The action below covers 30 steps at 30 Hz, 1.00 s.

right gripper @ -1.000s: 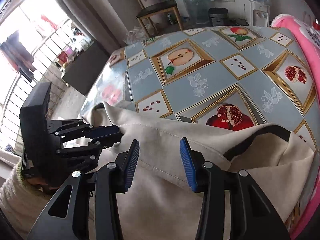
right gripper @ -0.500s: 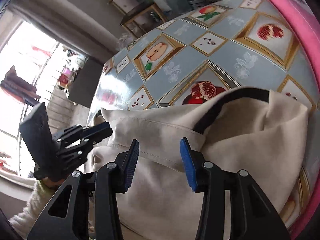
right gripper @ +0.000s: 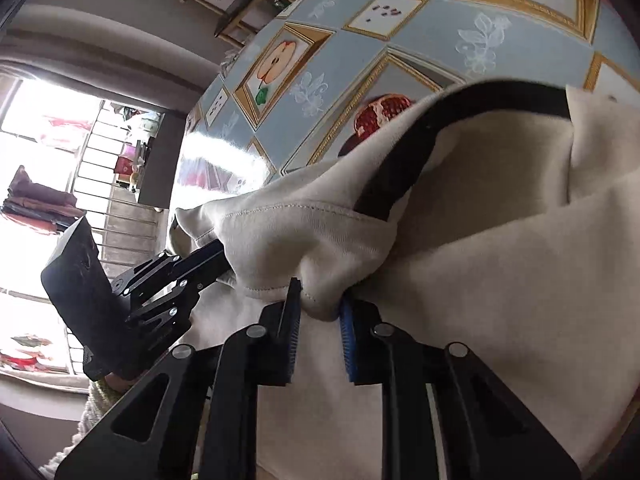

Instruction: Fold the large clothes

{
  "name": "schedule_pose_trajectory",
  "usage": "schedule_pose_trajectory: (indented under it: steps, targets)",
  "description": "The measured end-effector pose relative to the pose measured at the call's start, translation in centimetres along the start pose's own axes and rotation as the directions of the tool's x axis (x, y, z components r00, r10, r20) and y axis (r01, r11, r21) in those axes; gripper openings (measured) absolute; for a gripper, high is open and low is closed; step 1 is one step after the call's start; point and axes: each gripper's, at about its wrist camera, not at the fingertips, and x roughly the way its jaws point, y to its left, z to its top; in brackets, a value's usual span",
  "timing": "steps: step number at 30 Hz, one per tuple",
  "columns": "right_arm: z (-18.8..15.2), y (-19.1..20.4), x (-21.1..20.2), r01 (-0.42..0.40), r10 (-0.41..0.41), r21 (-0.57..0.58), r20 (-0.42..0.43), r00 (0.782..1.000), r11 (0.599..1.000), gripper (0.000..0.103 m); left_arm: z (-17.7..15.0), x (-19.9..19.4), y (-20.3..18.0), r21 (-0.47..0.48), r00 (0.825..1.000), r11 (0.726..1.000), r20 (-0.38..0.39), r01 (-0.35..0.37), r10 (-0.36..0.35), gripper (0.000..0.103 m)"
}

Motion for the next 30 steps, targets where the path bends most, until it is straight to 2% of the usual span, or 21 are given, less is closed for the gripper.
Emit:
schedule_pose_trajectory:
  steps: [5,8,11,15,16,17,19,20,21,22,25,28,29,30]
  targets:
    - [2.4,2.1,0.9,0.163,-0.156,-0.125,0.065,0.986,0.979,0.013,1.6,0.8,0.3,-0.013,1.000,1.000,0.010,-0.025,0.025,0.017]
    - [2.7,1.6,1.3,0.167,-0.159,-0.138,0.064,0.985,0.976,0.013,1.7,0.9,0.1,0.022,0.999,0.999,0.014,-0.042,0.041,0.017]
    - [1.7,1.2,0.9,0.167,-0.159,-0.158,0.058,0.986,0.973,0.013,1.1,0.6,-0.1,0.057,0.998,0.997,0.016,-0.055,0.055,0.017]
    - [0.2,-0.1,-0.7,0.146,-0.142,-0.150,0.039,0.989,0.978,0.013,0.3,0.1,0.0,0.067,0.999,0.997,0.009,-0.037,0.037,0.017]
    - [0.0,0.0,-1.3,0.164,-0.158,-0.140,0.055,0.986,0.976,0.016,0.2,0.1,0.0,0.070,0.999,0.997,0.009,-0.037,0.036,0.017]
    - [-0.2,0.3,-2.1,0.199,-0.189,-0.145,0.078,0.979,0.969,0.018,0.1,0.0,-0.1,0.070,0.999,0.997,0.010,-0.037,0.036,0.017]
    - [-0.6,1.8,-4.4,0.332,-0.300,-0.170,0.187,0.935,0.928,0.020,-0.1,0.0,0.0,0.065,0.999,0.997,0.012,-0.035,0.034,0.017]
    - [-0.8,2.5,-5.4,0.369,-0.325,-0.179,0.233,0.916,0.912,0.020,-0.1,-0.1,0.0,0.060,0.999,0.998,0.015,-0.032,0.031,0.017]
    - [-0.8,3.4,-6.2,0.373,-0.318,-0.188,0.269,0.909,0.909,0.020,-0.1,-0.1,0.1,0.056,0.999,0.998,0.017,-0.030,0.030,0.017]
    - [-0.6,4.0,-6.5,0.353,-0.293,-0.197,0.278,0.915,0.915,0.020,-0.1,0.0,0.1,0.051,0.999,0.998,0.019,-0.028,0.027,0.017]
    - [-0.2,6.0,-4.5,0.294,-0.224,-0.263,0.266,0.938,0.919,0.020,-0.2,0.0,0.2,0.039,0.999,0.999,0.026,-0.026,0.025,0.017]
    - [-0.3,6.8,-0.3,0.284,-0.224,-0.341,0.203,0.953,0.896,0.020,-0.4,-0.1,0.3,0.021,0.999,0.999,0.034,-0.024,0.023,0.017]
    - [-0.3,6.6,1.3,0.322,-0.271,-0.351,0.187,0.944,0.879,0.020,-0.4,-0.1,0.3,0.018,0.999,1.000,0.036,-0.023,0.022,0.017]
    - [-0.4,6.1,2.7,0.375,-0.328,-0.361,0.186,0.926,0.854,0.020,-0.4,-0.1,0.4,0.015,0.999,1.000,0.037,-0.021,0.021,0.017]
